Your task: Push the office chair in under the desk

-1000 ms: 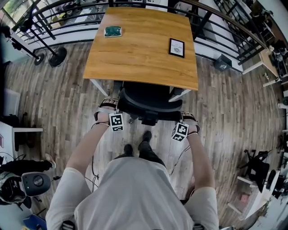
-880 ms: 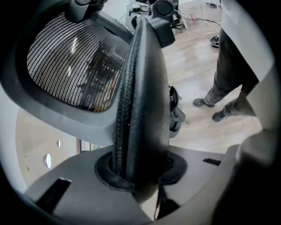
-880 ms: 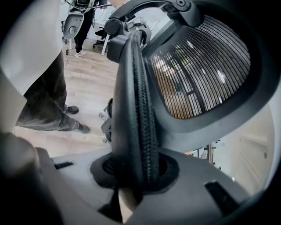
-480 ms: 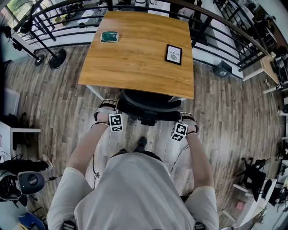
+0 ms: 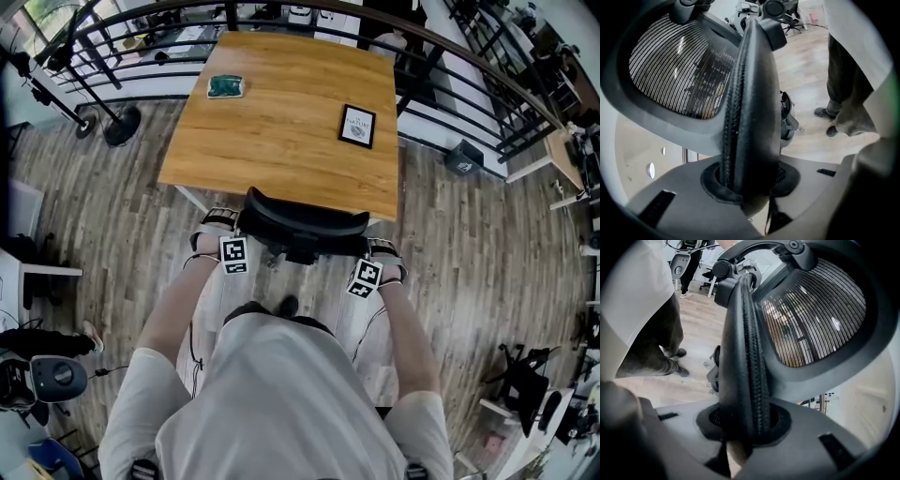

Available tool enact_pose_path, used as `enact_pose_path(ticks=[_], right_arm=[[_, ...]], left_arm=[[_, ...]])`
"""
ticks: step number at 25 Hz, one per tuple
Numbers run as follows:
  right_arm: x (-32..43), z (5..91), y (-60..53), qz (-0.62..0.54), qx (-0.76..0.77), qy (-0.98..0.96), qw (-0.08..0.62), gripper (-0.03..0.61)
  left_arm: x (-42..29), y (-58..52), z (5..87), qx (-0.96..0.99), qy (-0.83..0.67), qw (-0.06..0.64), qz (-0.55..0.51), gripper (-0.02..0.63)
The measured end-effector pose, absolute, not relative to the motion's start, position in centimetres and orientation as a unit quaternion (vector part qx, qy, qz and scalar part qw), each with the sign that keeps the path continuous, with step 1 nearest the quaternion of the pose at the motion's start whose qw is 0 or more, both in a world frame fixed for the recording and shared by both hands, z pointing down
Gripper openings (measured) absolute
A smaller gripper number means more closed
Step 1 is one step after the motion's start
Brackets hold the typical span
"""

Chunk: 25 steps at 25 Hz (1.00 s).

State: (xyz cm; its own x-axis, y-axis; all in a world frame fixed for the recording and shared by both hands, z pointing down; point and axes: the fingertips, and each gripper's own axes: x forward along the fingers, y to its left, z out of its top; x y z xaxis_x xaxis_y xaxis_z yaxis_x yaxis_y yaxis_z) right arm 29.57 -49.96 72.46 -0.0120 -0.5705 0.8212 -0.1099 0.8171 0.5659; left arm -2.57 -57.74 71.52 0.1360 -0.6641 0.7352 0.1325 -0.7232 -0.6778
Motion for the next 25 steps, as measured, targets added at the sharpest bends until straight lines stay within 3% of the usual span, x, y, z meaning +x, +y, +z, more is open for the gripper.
enact_pose_path(ticks=[25], right_arm=[[30.8, 72.6, -51.1, -0.165, 0.232, -0.684, 0.672, 0.077]], left_arm=[[-1.5, -59.4, 71.6, -0.684, 0.198, 0.319, -0.626, 0.114]])
